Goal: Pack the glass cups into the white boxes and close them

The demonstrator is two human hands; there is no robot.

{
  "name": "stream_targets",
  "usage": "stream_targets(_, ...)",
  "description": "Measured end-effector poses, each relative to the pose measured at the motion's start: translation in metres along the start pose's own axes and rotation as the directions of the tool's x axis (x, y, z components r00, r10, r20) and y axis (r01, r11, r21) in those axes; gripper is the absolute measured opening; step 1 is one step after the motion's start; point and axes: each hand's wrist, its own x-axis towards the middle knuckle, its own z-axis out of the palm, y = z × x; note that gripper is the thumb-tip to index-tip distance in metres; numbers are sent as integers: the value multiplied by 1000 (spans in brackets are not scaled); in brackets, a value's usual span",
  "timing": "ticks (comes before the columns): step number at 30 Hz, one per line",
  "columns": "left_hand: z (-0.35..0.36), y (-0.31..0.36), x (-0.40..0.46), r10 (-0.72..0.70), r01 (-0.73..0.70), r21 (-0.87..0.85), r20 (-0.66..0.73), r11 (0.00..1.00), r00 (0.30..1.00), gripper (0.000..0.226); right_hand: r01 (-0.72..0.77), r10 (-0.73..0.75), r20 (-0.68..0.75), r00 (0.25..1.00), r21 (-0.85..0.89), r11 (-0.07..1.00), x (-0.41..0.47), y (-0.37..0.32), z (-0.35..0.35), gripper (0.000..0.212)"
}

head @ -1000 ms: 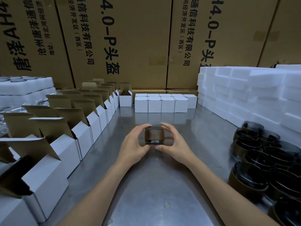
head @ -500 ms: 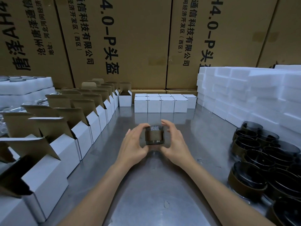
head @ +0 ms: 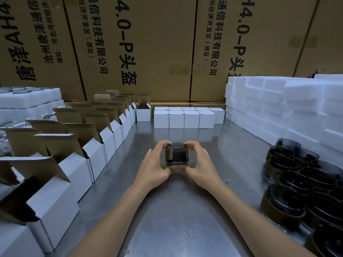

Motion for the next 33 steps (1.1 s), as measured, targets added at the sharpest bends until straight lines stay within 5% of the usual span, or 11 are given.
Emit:
stream_targets(6,-1,4,2,168,-163,112,-32,980,985,68,68,-75,-74,994,-87,994,0,-1,0,62)
stream_targets(11,-1,3,0,37,-34,56,-57,998,998,58,8,-8,-2,1000,3,1000,0,-1,0,75)
stream_targets(14,-1,1,0,1,0,18,-19,1000,1000,60,-11,10,8,1000,21,1000,0,1,1,63)
stream_targets(20,0,2,2,176,-169,138,-40,976,984,66,74,-80,-78,994,-81,994,-1,-2,1,60)
stream_targets(26,-1,1,0,84,-82,44,-31,996,996,60,-7,6,40,999,28,1000,-1,-2,0,81)
stream_targets(30,-1,0,1,-8,8,-44,-5,999,1000,62,-20,20,-7,1000,50,999,1,1,2,63)
stream_targets(33,2,-2,1,58,-59,29,16,998,998,65,43,-44,-52,998,-22,999,0,0,2,60)
